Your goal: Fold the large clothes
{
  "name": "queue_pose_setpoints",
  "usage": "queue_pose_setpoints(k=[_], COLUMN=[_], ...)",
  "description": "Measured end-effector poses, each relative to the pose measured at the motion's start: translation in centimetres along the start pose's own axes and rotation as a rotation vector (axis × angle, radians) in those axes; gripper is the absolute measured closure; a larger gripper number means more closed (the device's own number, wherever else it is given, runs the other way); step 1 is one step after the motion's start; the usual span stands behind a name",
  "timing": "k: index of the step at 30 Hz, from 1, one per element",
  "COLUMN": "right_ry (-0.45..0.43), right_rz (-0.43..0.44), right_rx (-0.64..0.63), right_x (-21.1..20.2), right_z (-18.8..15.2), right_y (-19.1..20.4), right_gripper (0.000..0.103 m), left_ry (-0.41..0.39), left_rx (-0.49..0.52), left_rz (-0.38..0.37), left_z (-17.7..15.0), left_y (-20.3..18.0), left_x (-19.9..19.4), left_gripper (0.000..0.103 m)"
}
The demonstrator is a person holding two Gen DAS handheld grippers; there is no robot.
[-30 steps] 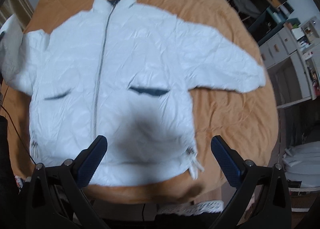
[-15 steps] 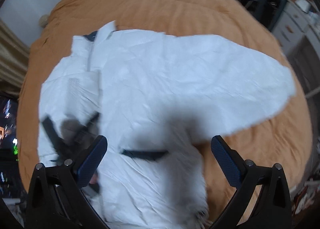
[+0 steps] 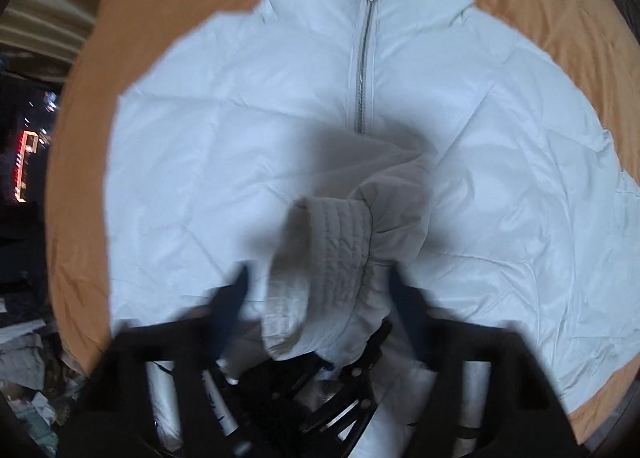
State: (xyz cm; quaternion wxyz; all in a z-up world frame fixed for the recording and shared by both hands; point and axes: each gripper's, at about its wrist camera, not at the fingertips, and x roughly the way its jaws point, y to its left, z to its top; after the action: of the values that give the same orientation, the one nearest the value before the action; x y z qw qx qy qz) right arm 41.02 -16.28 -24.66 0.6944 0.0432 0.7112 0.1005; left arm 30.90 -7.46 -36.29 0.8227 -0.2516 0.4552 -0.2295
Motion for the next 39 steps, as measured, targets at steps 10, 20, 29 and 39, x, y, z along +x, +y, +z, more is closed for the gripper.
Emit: queue_pose_setpoints(k=[10, 20, 29, 39], right_ry=[-0.077, -0.088, -0.538, -0.348], right_rz=[0.086, 0.274, -0.167, -0.280], right_rx=[0.252, 0.425, 0.117, -0.047], right_x=[-2.0, 1.2, -8.8, 3.4], right_z=[-4.0, -7.4, -12.1, -13.3], right_y=[-13.8, -19.0, -8.5, -8.8], right_gripper=[0.098, 0.077, 0.041, 0.039], left_ry=[0.058, -0.036, -0.056, -0.058], left_rx=[0.071, 0.084, 0.188, 0.218], left_rz=[-0.128, 0.442, 0.557, 0.517], left_z=[1.4, 5.5, 4.6, 4.0], left_y=[-1.9, 6.6, 5.5, 5.7], left_x=[-11.5, -8.3, -7.0, -6.9], left_gripper=[0.094, 0.043, 0.036, 0.030])
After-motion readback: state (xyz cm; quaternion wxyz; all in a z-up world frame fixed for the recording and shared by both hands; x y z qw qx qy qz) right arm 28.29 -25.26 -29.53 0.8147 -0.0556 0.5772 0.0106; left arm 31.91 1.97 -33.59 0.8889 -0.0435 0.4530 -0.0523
